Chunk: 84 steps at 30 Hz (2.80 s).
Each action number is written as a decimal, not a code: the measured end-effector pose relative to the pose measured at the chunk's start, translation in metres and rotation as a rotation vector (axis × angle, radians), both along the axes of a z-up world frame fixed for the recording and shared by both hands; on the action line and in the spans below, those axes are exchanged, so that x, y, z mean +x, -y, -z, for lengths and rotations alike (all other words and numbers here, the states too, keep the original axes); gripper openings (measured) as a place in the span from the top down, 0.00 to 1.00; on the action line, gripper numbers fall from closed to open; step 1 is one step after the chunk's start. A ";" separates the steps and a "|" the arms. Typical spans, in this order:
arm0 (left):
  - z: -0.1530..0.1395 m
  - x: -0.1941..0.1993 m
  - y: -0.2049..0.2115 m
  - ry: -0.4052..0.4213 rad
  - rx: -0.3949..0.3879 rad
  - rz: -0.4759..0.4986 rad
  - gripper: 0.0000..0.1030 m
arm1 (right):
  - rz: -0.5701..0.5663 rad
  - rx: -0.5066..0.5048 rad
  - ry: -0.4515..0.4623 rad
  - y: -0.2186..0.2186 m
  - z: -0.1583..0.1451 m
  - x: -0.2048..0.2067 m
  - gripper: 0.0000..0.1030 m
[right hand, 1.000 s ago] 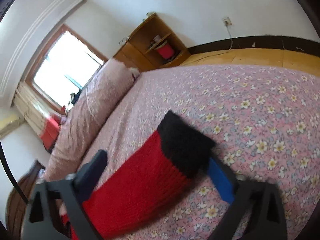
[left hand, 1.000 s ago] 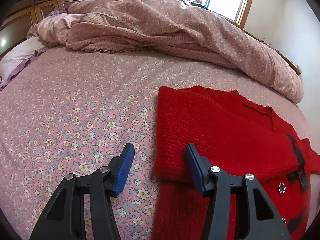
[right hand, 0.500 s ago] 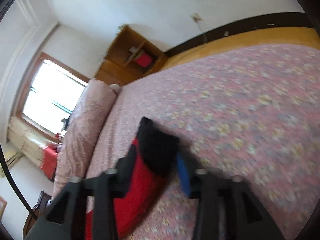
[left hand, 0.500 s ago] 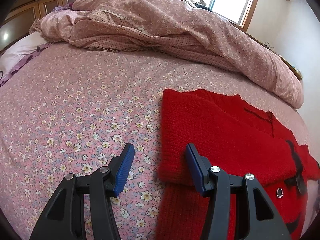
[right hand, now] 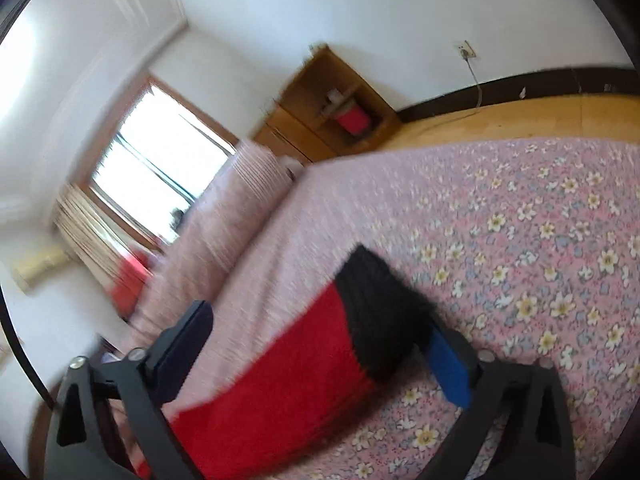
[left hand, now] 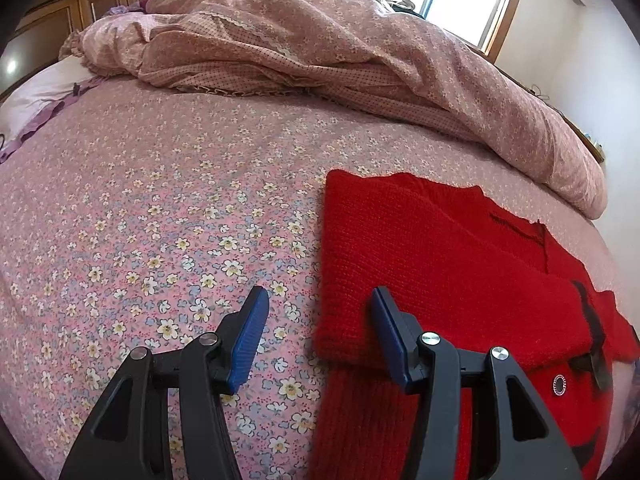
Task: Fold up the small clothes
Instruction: 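Grasp the black cuff of the other sleeve with the right tool, then fold the held sleeve across the cardigan body with the right tool, release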
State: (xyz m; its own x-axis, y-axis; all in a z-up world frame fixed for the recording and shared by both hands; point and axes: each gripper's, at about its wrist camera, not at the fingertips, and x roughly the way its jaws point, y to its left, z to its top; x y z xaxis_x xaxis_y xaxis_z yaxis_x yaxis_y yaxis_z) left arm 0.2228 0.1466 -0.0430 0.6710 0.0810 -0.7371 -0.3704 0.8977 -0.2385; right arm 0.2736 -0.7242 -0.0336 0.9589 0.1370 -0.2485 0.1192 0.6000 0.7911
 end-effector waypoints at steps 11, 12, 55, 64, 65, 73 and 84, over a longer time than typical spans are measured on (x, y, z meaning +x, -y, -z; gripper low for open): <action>0.000 0.000 0.001 0.003 0.001 -0.004 0.54 | 0.021 -0.014 -0.201 0.000 0.013 0.014 0.88; 0.000 0.000 0.001 0.004 0.001 -0.004 0.54 | 0.027 -0.061 -0.219 -0.004 0.007 0.017 0.88; -0.049 -0.018 -0.062 0.104 -0.195 0.019 0.54 | -0.714 -0.612 0.062 -0.650 -0.074 0.013 0.87; -0.044 -0.017 -0.063 0.084 -0.210 0.011 0.54 | -0.875 -0.633 0.005 -0.677 -0.040 -0.001 0.48; -0.044 -0.016 -0.063 0.082 -0.209 0.014 0.54 | -0.886 -0.625 0.023 -0.673 -0.044 -0.004 0.41; -0.041 -0.014 -0.063 0.074 -0.212 0.017 0.54 | -0.842 -0.708 0.012 -0.586 -0.072 -0.031 0.34; -0.039 -0.014 -0.030 0.063 -0.157 0.098 0.54 | -0.532 -0.655 -0.228 -0.403 -0.037 -0.059 0.34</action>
State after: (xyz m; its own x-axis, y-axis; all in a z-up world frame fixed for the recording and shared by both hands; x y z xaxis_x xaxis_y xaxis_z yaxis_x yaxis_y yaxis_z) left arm 0.2088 0.1769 -0.0038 0.7149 -0.1000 -0.6921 -0.2627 0.8789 -0.3983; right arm 0.2148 -0.3211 0.0035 0.7256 0.3145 -0.6120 -0.1923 0.9467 0.2585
